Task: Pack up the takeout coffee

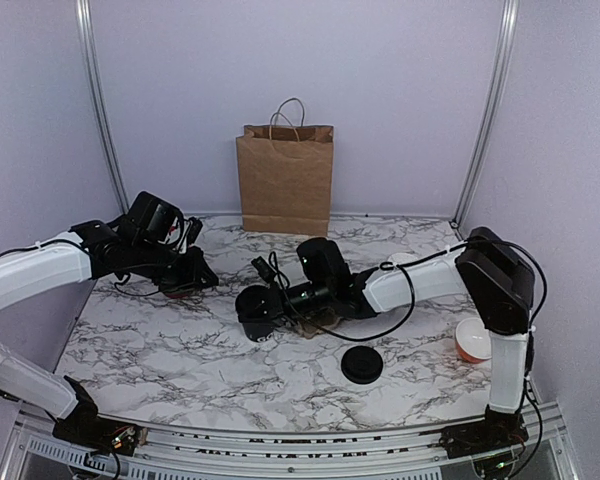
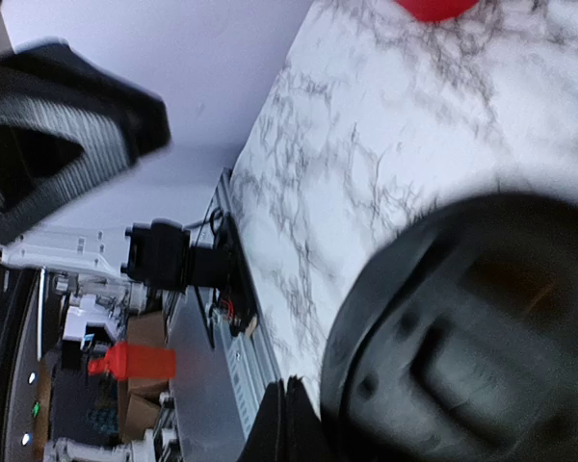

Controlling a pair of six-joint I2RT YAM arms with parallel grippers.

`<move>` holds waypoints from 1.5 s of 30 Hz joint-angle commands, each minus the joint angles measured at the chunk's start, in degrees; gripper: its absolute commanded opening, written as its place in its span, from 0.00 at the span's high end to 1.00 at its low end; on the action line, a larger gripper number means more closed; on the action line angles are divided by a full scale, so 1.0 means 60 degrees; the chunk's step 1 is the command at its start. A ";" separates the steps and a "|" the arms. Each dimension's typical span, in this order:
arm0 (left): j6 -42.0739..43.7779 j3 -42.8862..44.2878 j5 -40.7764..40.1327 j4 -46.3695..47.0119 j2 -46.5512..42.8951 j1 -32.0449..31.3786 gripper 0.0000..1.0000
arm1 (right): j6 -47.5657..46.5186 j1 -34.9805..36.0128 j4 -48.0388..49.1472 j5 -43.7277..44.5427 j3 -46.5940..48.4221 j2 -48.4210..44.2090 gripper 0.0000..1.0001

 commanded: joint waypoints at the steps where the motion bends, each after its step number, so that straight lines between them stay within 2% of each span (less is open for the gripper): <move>1: 0.0001 -0.0139 0.0021 0.0001 -0.0155 0.0024 0.89 | 0.0497 -0.0148 0.0149 -0.0254 -0.0445 0.0571 1.00; 7: 0.0040 -0.0110 -0.0046 -0.0066 -0.0175 0.0040 0.89 | 0.0078 -0.0197 -0.0545 0.0023 -0.0051 0.0242 1.00; 23: 0.0100 0.0170 -0.0029 -0.0019 -0.0286 0.0041 0.89 | -0.0256 -0.0173 -0.0787 0.0169 0.0269 -0.1050 1.00; 34: 0.0314 0.0456 0.0115 0.0485 -0.0502 0.0040 0.86 | -0.2196 -0.0209 -0.3434 0.2013 0.1319 -0.1753 0.99; 38: 0.0422 0.0461 0.0356 0.0628 -0.0525 0.0034 0.81 | -0.2727 -0.0211 -0.4355 0.2853 0.1523 -0.1971 0.90; 41: 0.0577 0.0436 0.0574 0.0775 -0.0507 -0.0021 0.74 | -0.3123 -0.0212 -0.4992 0.3669 0.1569 -0.2208 0.78; 44: 0.0767 0.0466 0.0393 0.0827 -0.0454 -0.0264 0.61 | -0.3424 -0.0212 -0.5378 0.4432 0.1494 -0.2469 0.64; 45: 0.0821 0.0491 0.0245 0.0828 -0.0398 -0.0370 0.54 | -0.3468 -0.0212 -0.5433 0.4667 0.1432 -0.2583 0.59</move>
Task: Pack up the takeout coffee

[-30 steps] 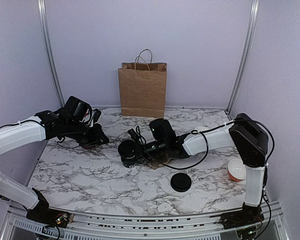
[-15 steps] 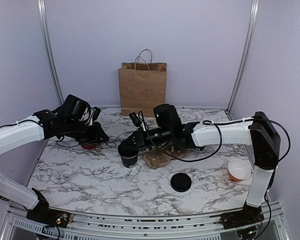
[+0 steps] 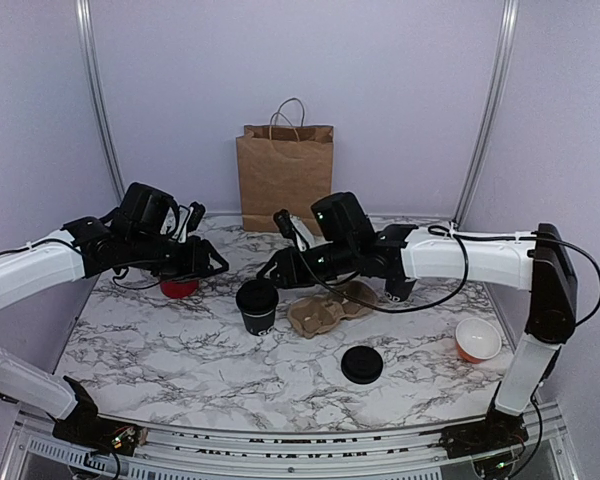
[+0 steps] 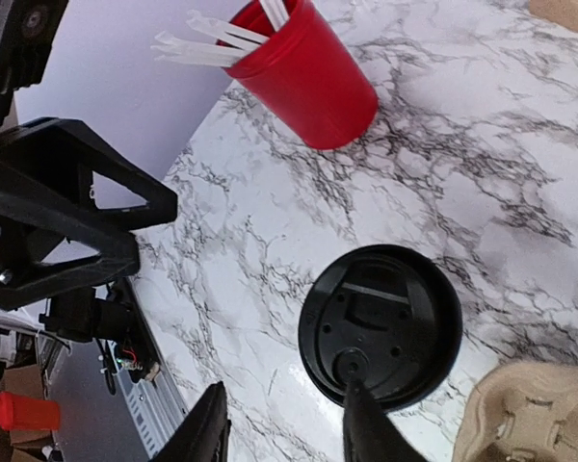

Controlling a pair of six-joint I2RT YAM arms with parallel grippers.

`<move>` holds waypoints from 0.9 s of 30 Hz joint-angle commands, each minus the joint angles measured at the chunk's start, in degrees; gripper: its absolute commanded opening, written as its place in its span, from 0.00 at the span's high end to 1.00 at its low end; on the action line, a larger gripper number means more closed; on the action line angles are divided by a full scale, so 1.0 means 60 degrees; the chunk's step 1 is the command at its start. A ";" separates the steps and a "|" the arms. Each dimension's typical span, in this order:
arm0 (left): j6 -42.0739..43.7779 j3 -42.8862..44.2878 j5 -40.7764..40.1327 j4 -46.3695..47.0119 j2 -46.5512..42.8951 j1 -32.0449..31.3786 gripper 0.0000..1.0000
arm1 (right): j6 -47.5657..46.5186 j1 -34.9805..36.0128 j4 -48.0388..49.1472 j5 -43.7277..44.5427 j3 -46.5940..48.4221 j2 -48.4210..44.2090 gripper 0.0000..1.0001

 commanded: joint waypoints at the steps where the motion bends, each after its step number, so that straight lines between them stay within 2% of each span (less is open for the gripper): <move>1: 0.0446 0.0319 -0.0254 0.0284 -0.0001 -0.0309 0.48 | -0.0710 -0.0081 -0.0886 0.1632 0.0197 -0.0763 0.53; 6: 0.0616 0.0769 -0.1550 -0.0308 0.0786 -0.1126 0.13 | -0.0822 -0.0095 -0.0942 0.3114 -0.0226 -0.1549 0.28; 8: 0.0699 0.1039 -0.2217 -0.0622 0.1137 -0.1430 0.06 | -0.0862 -0.0112 -0.0870 0.3678 -0.0494 -0.1947 0.20; 11: 0.0750 0.1419 -0.2890 -0.0888 0.1599 -0.1758 0.05 | -0.0977 -0.0139 -0.0760 0.4523 -0.0866 -0.2508 0.11; 16: 0.0963 0.2073 -0.3839 -0.1459 0.2379 -0.2188 0.04 | -0.1119 -0.0167 -0.0708 0.5948 -0.1350 -0.3269 0.03; 27: 0.1417 0.2973 -0.4468 -0.2073 0.3705 -0.2806 0.03 | -0.1336 -0.0168 -0.0616 0.6801 -0.2065 -0.3968 0.00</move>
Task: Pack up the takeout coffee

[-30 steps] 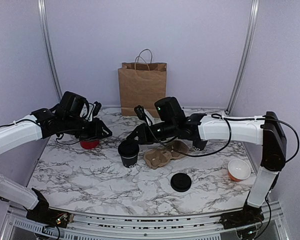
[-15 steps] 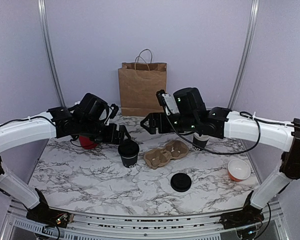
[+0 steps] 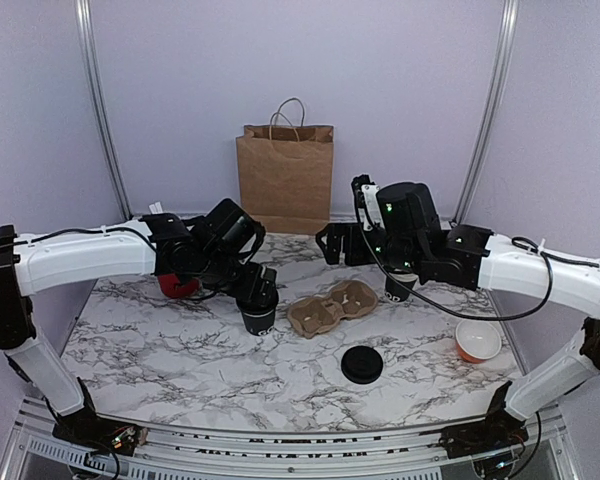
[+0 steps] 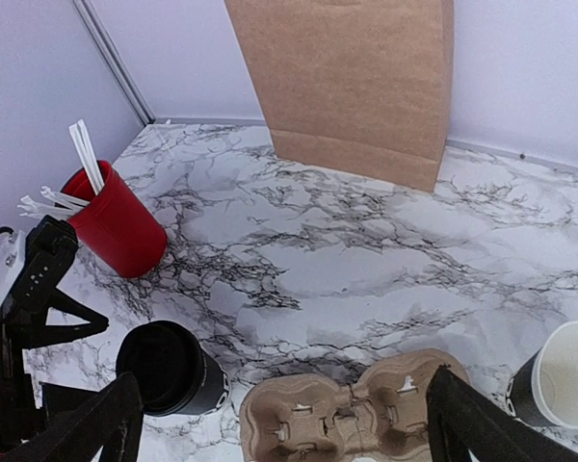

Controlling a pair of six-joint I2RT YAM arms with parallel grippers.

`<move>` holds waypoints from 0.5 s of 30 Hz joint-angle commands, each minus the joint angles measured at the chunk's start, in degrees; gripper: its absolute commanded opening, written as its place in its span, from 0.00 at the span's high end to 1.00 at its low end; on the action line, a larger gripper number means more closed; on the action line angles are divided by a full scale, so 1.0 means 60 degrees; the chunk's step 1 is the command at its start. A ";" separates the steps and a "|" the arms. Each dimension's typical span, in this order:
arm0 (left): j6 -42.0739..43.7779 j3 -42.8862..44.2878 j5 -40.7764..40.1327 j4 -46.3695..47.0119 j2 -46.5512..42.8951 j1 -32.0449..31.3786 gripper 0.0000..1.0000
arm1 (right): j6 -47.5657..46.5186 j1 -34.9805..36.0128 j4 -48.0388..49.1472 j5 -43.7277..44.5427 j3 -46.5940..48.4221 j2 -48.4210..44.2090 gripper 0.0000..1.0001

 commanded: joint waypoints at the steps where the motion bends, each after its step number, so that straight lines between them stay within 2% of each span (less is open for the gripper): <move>1: 0.0280 0.0471 -0.0516 -0.0588 0.0487 -0.0204 0.03 | -0.0159 -0.0070 0.0083 0.0438 0.0032 -0.0177 0.00; 15: 0.0037 0.0869 -0.1071 -0.0600 0.1228 -0.0268 0.04 | -0.0082 -0.0070 0.0097 0.0037 -0.0029 -0.0104 0.00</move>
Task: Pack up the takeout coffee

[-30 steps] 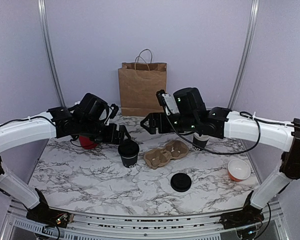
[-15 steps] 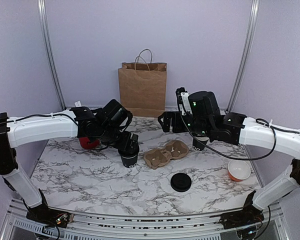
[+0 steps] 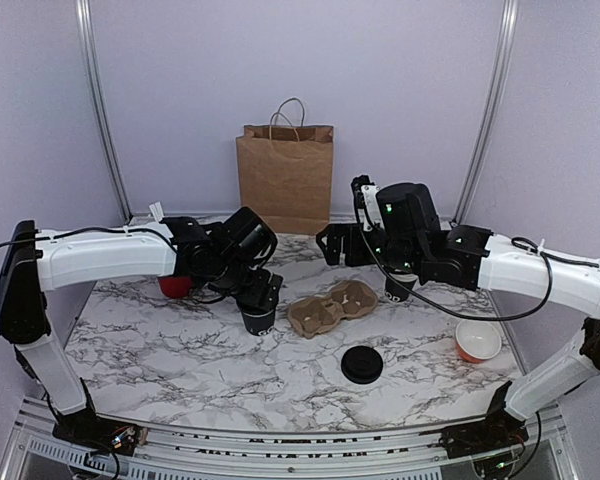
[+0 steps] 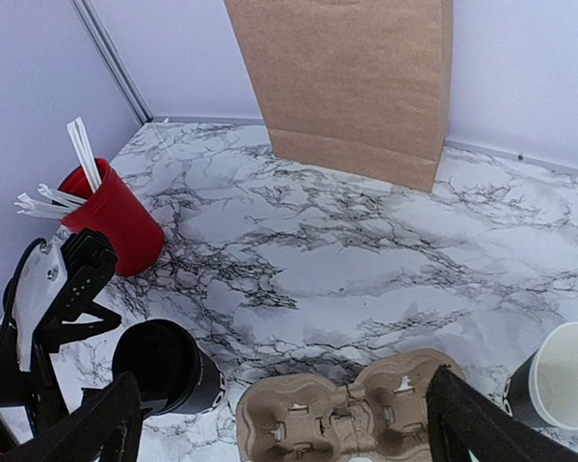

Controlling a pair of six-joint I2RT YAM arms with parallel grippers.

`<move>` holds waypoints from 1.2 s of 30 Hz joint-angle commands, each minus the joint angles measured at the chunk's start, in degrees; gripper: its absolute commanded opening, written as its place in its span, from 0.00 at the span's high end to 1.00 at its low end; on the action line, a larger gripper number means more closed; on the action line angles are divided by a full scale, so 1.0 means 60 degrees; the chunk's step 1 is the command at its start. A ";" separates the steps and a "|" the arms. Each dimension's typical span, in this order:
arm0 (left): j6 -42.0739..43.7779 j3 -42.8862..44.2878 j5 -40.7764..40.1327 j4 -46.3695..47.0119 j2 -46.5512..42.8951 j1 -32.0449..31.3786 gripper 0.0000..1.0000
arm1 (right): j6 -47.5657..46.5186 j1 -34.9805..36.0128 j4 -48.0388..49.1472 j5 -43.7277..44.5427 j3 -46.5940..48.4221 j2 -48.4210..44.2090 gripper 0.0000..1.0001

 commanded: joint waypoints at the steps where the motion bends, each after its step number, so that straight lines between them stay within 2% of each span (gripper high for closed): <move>1: -0.0077 0.0318 -0.0228 -0.0249 0.0265 -0.0042 0.04 | 0.0032 -0.0070 0.0100 -0.0064 -0.0012 -0.0107 0.00; 13: -0.0104 0.0177 -0.0151 -0.0172 0.0378 -0.0055 0.19 | 0.0109 -0.0070 0.0210 -0.0167 -0.0111 -0.0104 0.00; 27: -0.0149 -0.0335 -0.0345 -0.0158 0.0011 -0.0053 0.23 | 0.0047 -0.0070 0.0274 -0.0291 -0.0027 0.0136 0.00; 36: -0.0399 -0.1043 -0.0503 -0.0241 -0.0745 -0.0038 0.27 | -0.0012 -0.0071 0.0377 -0.0341 -0.0026 0.0222 0.00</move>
